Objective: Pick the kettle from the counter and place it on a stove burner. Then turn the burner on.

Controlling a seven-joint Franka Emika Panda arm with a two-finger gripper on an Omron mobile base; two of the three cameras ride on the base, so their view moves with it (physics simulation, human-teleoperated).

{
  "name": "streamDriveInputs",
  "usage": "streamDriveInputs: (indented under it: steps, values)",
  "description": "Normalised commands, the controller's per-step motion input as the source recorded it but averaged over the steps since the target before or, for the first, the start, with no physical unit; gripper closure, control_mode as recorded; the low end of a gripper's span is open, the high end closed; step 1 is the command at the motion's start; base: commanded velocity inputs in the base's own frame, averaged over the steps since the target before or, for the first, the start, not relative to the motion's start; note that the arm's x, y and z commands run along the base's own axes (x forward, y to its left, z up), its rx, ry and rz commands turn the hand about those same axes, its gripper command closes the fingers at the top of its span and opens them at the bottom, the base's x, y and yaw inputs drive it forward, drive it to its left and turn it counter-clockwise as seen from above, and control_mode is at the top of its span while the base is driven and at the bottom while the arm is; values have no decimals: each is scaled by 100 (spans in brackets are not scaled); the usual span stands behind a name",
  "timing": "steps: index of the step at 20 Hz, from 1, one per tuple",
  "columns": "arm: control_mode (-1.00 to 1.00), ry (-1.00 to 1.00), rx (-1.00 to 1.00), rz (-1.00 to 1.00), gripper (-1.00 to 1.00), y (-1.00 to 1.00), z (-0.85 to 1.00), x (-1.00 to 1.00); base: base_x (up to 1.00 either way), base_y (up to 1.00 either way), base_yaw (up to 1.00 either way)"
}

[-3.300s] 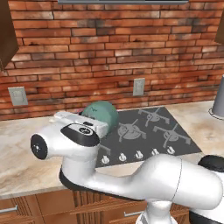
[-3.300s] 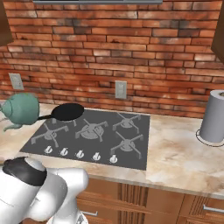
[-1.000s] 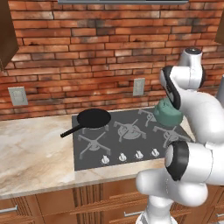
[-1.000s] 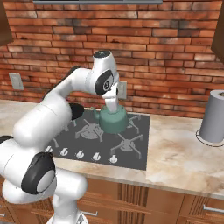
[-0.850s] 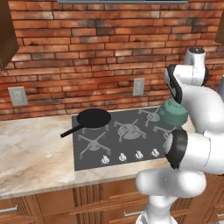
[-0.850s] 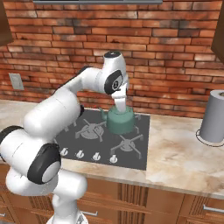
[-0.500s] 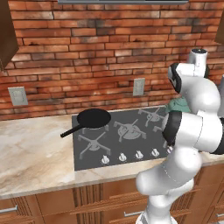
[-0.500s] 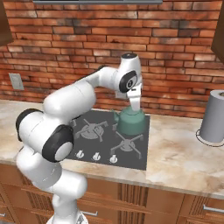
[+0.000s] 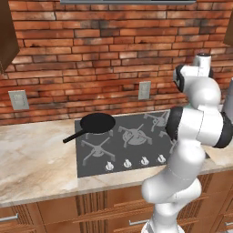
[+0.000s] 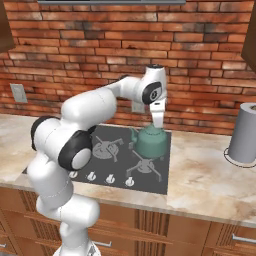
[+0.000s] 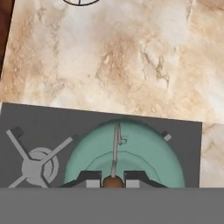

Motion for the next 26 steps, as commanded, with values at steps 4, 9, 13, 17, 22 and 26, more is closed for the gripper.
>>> streamDriveInputs:
  steps: [4, 9, 13, 17, 22, 26]
  values:
    - [-100, 0, 5, 0, 100, 0, -33, 21, 0, 0, 0]
    - [-100, 0, 2, 0, 100, 0, -31, 31, 0, 0, 0]
    - [-100, 0, 0, 0, 100, 0, -37, 39, 0, 0, 0]
    - [-100, 0, 3, 0, 100, 0, -38, 24, 0, 0, 0]
    - [-100, 1, 4, 0, 100, 0, -32, 0, 0, 0, 0]
    - [-100, 0, 8, 0, 100, 0, -22, -19, 0, 0, 0]
